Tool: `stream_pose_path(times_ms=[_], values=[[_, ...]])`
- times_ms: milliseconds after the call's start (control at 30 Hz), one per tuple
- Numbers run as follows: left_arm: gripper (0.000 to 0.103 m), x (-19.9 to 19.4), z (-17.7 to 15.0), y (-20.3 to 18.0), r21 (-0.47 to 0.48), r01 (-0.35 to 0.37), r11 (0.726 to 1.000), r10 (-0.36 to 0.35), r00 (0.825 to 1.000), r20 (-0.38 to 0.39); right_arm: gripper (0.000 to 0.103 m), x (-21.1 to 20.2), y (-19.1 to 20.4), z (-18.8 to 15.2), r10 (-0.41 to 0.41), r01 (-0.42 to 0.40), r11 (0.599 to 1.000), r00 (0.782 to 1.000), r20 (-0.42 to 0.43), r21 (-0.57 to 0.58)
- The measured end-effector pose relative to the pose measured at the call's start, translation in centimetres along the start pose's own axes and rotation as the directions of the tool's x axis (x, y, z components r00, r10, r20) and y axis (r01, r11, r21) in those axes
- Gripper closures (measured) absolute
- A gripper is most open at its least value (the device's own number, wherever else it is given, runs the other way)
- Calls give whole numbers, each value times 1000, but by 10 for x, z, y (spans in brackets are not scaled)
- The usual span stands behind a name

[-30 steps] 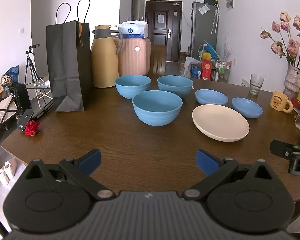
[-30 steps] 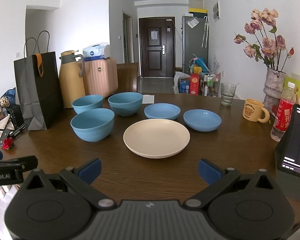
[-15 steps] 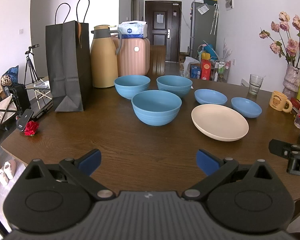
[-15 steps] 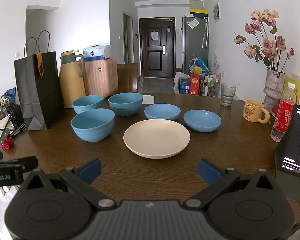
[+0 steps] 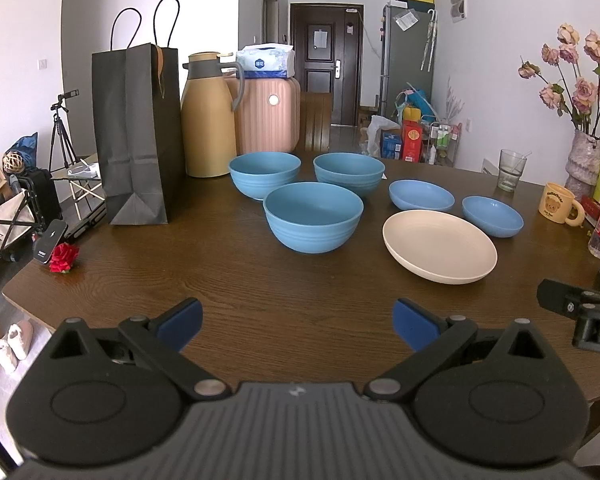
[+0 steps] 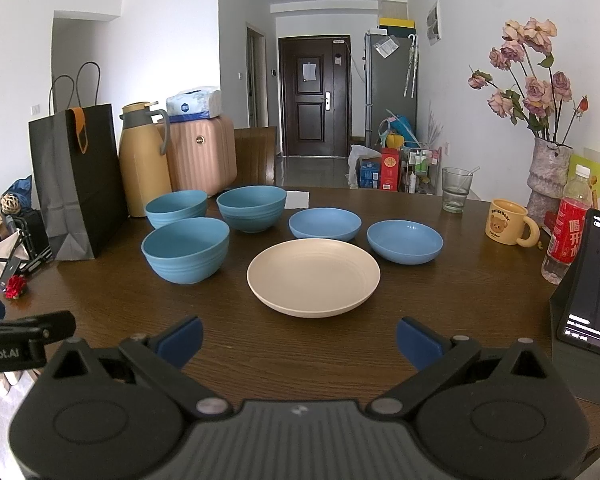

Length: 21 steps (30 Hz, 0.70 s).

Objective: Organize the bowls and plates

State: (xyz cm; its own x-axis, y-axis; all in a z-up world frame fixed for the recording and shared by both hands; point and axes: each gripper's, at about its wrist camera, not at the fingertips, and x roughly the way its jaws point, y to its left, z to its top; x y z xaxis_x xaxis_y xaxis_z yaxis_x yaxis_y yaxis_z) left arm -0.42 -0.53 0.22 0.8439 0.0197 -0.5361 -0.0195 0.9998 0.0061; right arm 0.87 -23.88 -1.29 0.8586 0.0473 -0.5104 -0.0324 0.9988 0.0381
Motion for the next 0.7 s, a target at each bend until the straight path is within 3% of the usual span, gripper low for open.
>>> stream_pose_path(times_ms=[700], values=[[0, 0, 0, 0, 0, 0, 1000, 0, 1000, 1, 0, -1, 1, 1, -1, 2, 1000, 1000, 3, -2]])
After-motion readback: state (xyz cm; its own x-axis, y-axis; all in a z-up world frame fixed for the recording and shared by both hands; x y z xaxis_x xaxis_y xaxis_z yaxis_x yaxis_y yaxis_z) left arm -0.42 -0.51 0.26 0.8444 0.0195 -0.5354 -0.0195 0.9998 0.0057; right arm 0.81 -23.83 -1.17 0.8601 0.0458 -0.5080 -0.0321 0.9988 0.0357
